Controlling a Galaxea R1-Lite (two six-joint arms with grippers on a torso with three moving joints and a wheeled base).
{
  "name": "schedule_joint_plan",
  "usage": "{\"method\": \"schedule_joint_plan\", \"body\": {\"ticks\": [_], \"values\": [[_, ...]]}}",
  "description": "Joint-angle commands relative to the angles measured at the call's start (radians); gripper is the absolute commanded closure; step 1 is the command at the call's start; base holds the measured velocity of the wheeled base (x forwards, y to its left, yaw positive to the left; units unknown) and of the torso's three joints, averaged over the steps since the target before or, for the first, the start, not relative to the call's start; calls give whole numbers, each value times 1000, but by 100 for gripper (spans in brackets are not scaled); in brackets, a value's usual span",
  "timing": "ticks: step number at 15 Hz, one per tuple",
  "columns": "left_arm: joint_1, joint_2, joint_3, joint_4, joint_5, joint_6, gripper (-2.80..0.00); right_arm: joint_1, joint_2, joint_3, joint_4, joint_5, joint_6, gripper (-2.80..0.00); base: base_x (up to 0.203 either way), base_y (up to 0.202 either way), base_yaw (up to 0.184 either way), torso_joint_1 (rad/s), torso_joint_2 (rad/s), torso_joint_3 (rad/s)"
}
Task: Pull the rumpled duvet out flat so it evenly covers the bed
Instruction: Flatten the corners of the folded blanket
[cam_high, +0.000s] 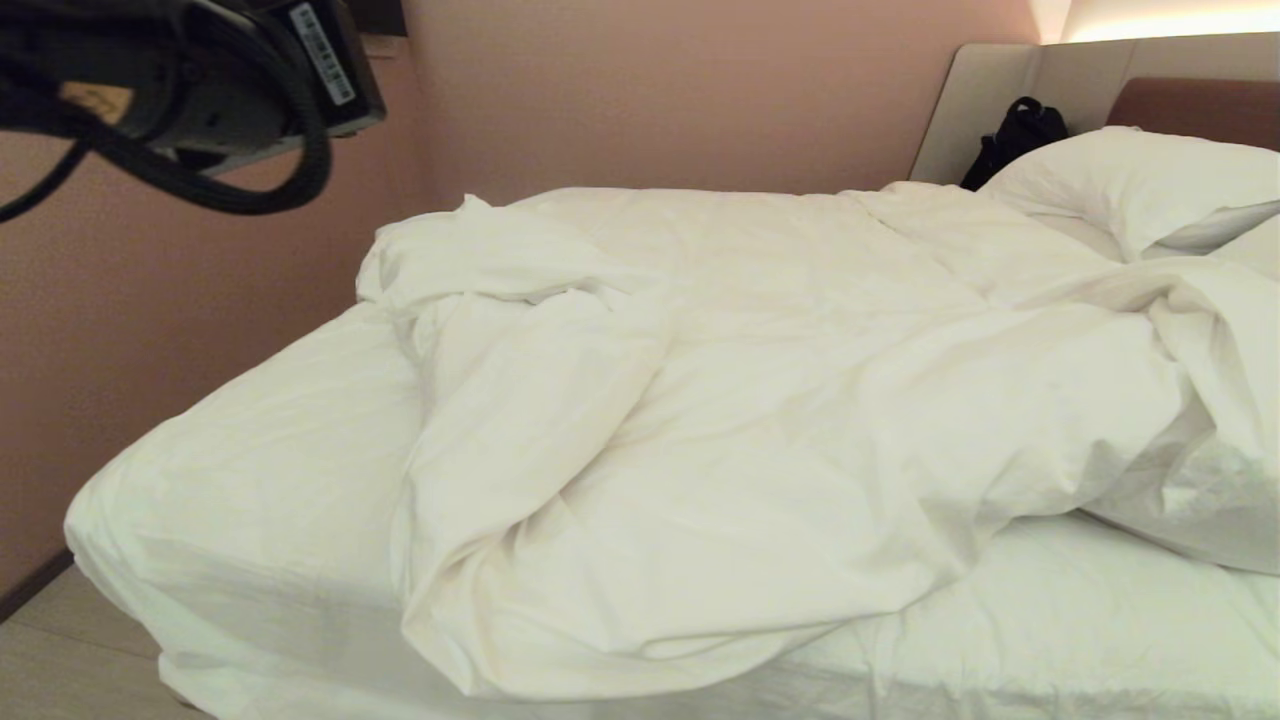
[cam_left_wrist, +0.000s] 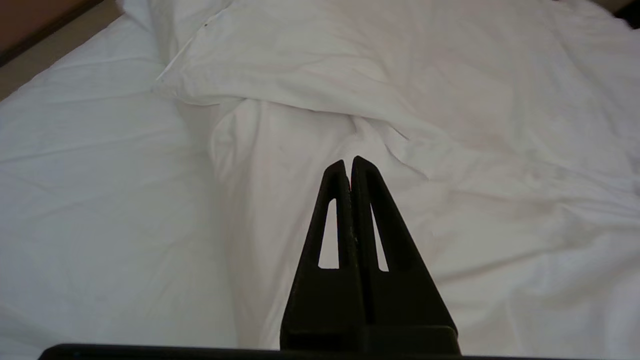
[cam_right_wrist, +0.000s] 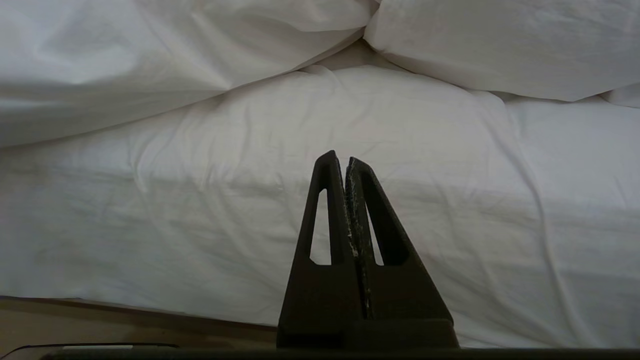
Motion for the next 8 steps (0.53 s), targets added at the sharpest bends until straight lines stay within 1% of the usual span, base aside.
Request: {"method": "schedule_joint_plan", "body": {"ticks": [1, 3, 6, 8], "values": [[53, 209, -104, -2, 3, 1, 0, 0, 0, 0, 0, 1, -1, 0, 0, 0, 0, 0, 0, 0], [76, 299, -116, -63, 1, 29, 0, 0, 0, 0, 0, 0, -1, 0, 0, 0, 0, 0, 0, 0], [92, 390, -118, -210, -5, 115, 0, 0, 0, 0, 0, 0, -1, 0, 0, 0, 0, 0, 0, 0], [91, 437, -118, -287, -33, 155, 0, 0, 0, 0, 0, 0, -1, 0, 0, 0, 0, 0, 0, 0]]}}
